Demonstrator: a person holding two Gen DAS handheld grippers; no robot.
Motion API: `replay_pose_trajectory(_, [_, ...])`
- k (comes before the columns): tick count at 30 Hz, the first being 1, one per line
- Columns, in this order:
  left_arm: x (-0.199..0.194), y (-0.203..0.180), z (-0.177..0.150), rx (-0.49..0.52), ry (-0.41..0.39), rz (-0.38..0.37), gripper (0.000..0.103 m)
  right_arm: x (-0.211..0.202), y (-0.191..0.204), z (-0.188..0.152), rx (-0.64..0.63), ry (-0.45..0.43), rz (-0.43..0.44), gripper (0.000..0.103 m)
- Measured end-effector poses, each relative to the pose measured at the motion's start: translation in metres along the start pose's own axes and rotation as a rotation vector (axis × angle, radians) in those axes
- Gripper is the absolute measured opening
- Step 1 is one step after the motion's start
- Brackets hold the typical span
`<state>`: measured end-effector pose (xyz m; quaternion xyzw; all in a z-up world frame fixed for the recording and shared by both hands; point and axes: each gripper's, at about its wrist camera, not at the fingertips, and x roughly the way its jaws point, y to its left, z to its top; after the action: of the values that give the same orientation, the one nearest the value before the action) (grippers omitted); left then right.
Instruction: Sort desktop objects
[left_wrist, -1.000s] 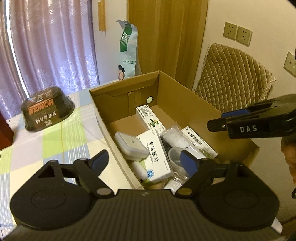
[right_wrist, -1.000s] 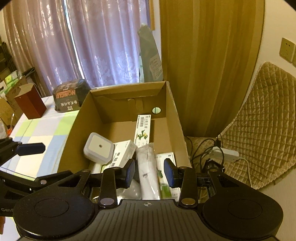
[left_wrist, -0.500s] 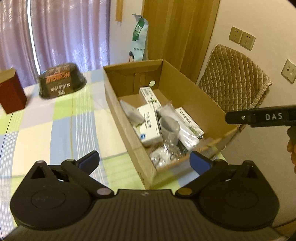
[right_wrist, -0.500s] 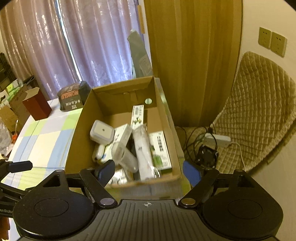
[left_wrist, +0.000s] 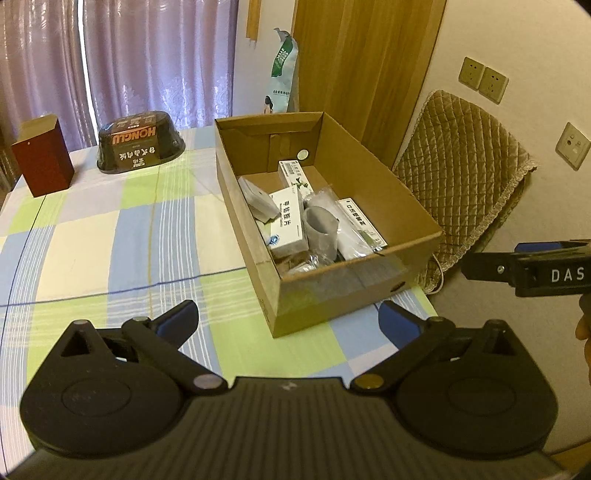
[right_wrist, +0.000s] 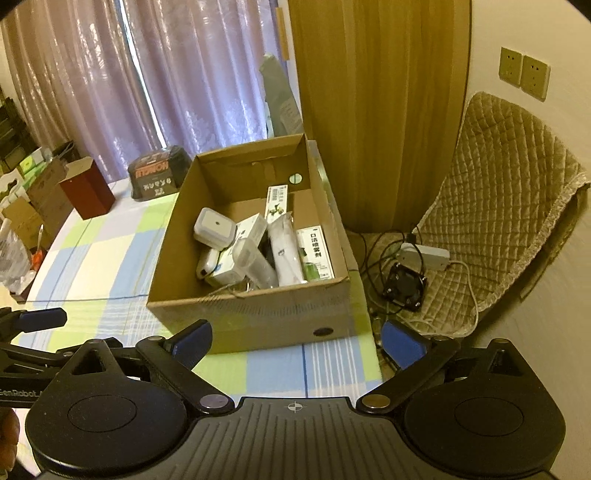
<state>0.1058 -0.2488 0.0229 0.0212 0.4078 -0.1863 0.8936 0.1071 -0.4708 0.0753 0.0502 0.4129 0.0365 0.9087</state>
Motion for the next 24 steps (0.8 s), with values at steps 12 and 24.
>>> replay_pose_trajectory(12, [-0.027, -0.005, -0.007, -0.032, -0.012, 0.026, 0.102, -0.029, 0.006, -0.013, 0.000, 0.007, -0.028, 0.100])
replay_pose_trajectory(24, [-0.045, -0.006, -0.005, -0.064, -0.026, 0.048, 0.102, -0.047, 0.015, -0.006, -0.022, -0.006, -0.024, 0.100])
